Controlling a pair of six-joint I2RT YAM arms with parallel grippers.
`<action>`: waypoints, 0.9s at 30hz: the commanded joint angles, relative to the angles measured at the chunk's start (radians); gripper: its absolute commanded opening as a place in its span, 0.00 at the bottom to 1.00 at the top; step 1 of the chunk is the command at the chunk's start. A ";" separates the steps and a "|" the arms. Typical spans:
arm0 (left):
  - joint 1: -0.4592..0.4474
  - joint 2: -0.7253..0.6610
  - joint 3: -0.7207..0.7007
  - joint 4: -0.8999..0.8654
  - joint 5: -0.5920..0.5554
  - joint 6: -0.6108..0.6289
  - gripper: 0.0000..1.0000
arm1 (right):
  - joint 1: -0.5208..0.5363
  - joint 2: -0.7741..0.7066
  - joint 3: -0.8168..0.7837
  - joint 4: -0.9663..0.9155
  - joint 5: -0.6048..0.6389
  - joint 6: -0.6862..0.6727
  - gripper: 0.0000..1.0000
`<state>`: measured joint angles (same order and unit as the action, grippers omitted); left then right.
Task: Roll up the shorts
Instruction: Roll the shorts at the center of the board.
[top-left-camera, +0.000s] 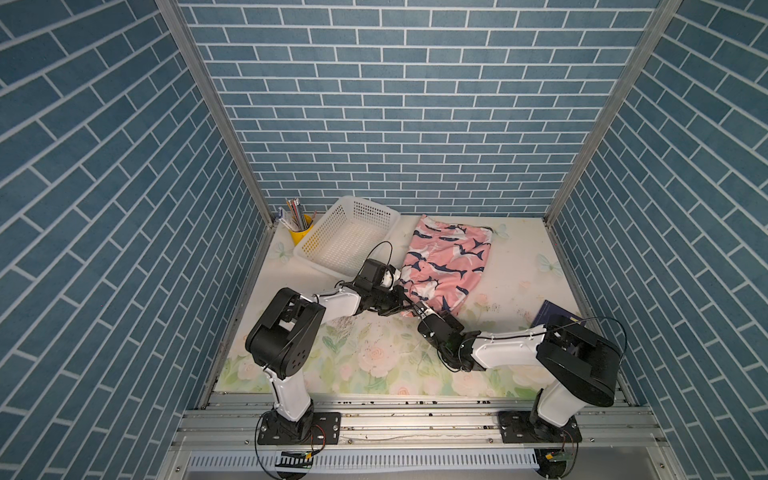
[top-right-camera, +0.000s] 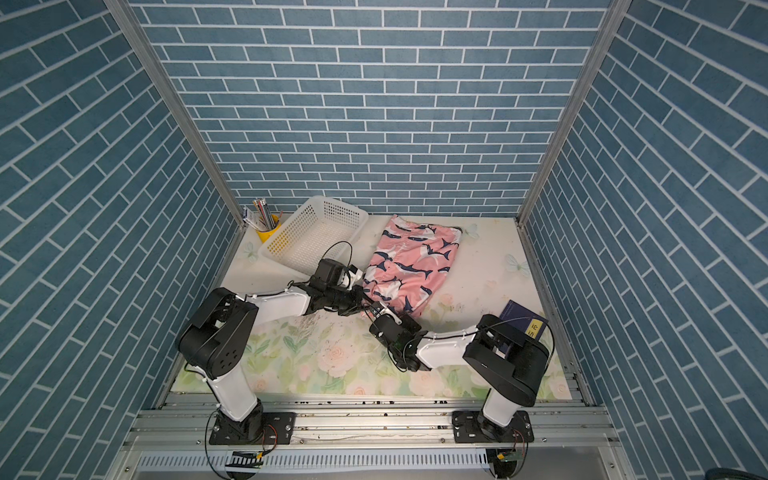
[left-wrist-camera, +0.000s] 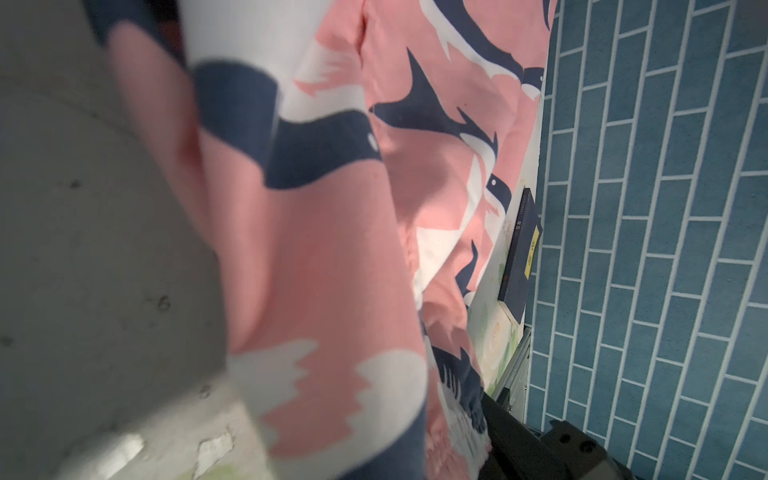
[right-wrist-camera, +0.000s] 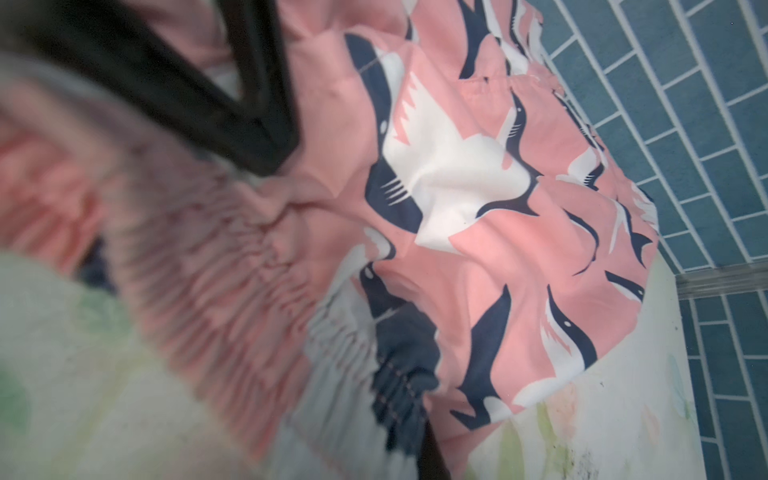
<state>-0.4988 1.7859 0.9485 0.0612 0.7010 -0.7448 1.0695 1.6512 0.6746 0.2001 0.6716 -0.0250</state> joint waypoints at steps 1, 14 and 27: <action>0.034 -0.013 -0.013 -0.059 -0.002 0.040 0.00 | -0.003 -0.039 0.051 -0.143 -0.153 -0.047 0.00; 0.132 -0.087 0.014 -0.231 -0.103 0.167 0.63 | -0.150 0.013 0.246 -0.438 -0.929 -0.044 0.00; 0.135 -0.413 -0.206 -0.030 -0.172 0.135 0.73 | -0.410 0.112 0.192 -0.205 -1.498 0.191 0.00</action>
<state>-0.3630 1.3983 0.8101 -0.0269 0.5426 -0.6083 0.6872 1.7329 0.8841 -0.0792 -0.6273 0.0746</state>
